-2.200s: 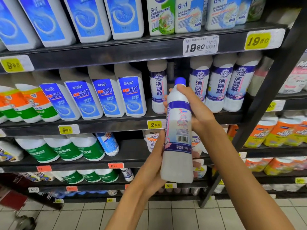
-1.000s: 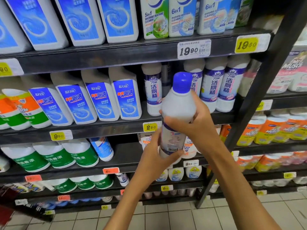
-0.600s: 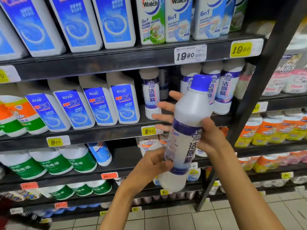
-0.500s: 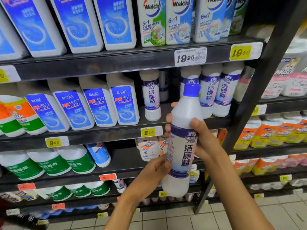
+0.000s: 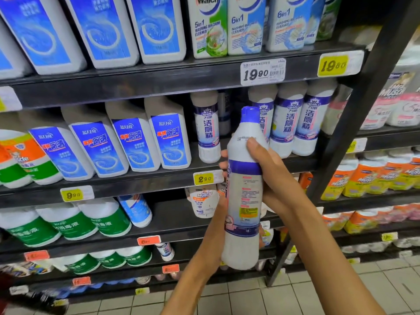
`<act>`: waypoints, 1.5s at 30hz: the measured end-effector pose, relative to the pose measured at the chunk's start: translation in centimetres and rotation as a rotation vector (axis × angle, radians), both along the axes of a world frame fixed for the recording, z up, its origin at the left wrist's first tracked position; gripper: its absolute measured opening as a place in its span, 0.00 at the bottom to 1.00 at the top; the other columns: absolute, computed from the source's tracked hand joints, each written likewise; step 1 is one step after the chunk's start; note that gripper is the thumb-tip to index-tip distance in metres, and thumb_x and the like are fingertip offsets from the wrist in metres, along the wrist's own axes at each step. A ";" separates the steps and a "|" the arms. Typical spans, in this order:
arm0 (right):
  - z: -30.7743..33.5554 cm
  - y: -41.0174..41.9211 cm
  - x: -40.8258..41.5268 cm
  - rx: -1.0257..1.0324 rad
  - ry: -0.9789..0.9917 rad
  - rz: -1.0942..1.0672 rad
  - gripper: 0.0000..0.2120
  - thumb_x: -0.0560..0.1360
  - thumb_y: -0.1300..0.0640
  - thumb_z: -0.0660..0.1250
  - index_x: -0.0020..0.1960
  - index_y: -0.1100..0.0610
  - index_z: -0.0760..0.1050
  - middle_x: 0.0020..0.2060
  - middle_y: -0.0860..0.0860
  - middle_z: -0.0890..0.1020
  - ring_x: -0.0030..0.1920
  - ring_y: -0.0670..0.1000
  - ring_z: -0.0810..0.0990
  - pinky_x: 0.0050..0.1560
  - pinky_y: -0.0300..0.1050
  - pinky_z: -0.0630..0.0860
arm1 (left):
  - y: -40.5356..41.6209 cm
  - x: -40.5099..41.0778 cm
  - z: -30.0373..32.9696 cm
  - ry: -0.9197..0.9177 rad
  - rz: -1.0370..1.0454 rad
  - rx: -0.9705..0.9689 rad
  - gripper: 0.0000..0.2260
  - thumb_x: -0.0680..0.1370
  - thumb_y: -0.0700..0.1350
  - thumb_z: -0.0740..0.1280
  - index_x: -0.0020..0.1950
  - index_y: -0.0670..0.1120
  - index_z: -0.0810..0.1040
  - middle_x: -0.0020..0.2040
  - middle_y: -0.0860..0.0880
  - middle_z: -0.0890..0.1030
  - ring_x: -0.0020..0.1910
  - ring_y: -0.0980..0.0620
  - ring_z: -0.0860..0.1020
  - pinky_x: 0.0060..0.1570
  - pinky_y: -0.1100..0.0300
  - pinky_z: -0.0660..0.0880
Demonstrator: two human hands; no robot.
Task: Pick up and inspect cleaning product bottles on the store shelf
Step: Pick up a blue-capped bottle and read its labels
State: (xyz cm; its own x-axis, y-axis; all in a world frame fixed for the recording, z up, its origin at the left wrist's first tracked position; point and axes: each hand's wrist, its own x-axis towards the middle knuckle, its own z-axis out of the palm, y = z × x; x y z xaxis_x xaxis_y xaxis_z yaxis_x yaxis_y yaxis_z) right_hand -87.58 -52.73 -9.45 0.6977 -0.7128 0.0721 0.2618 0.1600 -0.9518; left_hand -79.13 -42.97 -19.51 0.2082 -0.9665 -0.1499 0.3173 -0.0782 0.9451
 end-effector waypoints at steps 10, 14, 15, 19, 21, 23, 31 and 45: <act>-1.4 -2.2 2.5 -0.060 0.065 -0.340 0.31 0.62 0.38 0.69 0.61 0.50 0.70 0.53 0.54 0.81 0.50 0.52 0.83 0.48 0.50 0.81 | -1.9 1.4 0.5 -0.503 0.136 -0.144 0.22 0.72 0.47 0.73 0.61 0.58 0.68 0.55 0.61 0.78 0.54 0.66 0.77 0.47 0.72 0.75; -0.9 -3.9 3.8 -0.163 0.113 -0.448 0.25 0.71 0.43 0.69 0.63 0.49 0.67 0.51 0.49 0.78 0.48 0.45 0.81 0.39 0.37 0.78 | -3.9 2.0 0.7 -0.516 0.207 -0.200 0.24 0.74 0.42 0.71 0.67 0.54 0.67 0.60 0.57 0.76 0.58 0.64 0.75 0.54 0.71 0.73; -0.7 -4.4 4.0 -0.180 0.118 -0.457 0.25 0.72 0.43 0.69 0.64 0.50 0.66 0.51 0.48 0.78 0.48 0.44 0.80 0.39 0.37 0.77 | -4.4 2.1 0.7 -0.489 0.218 -0.215 0.23 0.75 0.42 0.69 0.68 0.53 0.66 0.61 0.57 0.76 0.59 0.64 0.75 0.55 0.71 0.72; 0.4 -6.2 4.7 -0.260 0.192 -0.401 0.26 0.74 0.53 0.70 0.67 0.53 0.63 0.49 0.46 0.75 0.46 0.43 0.78 0.36 0.36 0.75 | -6.0 2.1 0.9 -0.432 0.219 -0.225 0.17 0.77 0.44 0.67 0.62 0.59 0.69 0.60 0.59 0.77 0.59 0.62 0.76 0.52 0.69 0.74; 0.8 -6.9 4.8 -0.318 0.225 -0.358 0.26 0.73 0.60 0.69 0.67 0.53 0.63 0.46 0.46 0.75 0.42 0.41 0.77 0.30 0.30 0.74 | -6.7 2.5 1.2 -0.437 0.239 -0.235 0.17 0.78 0.44 0.66 0.64 0.57 0.69 0.62 0.55 0.77 0.61 0.58 0.76 0.56 0.64 0.75; 1.3 -7.4 4.8 -0.375 0.219 -0.347 0.24 0.73 0.60 0.70 0.65 0.51 0.64 0.49 0.46 0.76 0.43 0.39 0.78 0.32 0.28 0.74 | -7.7 3.1 1.4 -0.457 0.277 -0.241 0.20 0.78 0.43 0.66 0.69 0.49 0.67 0.65 0.49 0.75 0.63 0.54 0.75 0.62 0.53 0.74; 1.4 -7.9 6.1 -0.525 0.170 -0.488 0.19 0.72 0.58 0.72 0.59 0.58 0.67 0.55 0.56 0.77 0.54 0.53 0.78 0.55 0.51 0.77 | -9.8 4.1 1.5 -0.587 0.393 -0.227 0.22 0.77 0.47 0.67 0.70 0.50 0.65 0.65 0.53 0.73 0.62 0.65 0.72 0.60 0.65 0.72; 0.5 -7.9 8.3 -0.650 0.155 -0.653 0.28 0.75 0.54 0.68 0.70 0.55 0.58 0.64 0.52 0.70 0.61 0.47 0.72 0.59 0.40 0.73 | -11.5 3.9 0.2 -1.138 0.617 -0.132 0.37 0.71 0.46 0.75 0.74 0.42 0.61 0.65 0.42 0.72 0.64 0.47 0.71 0.58 0.65 0.66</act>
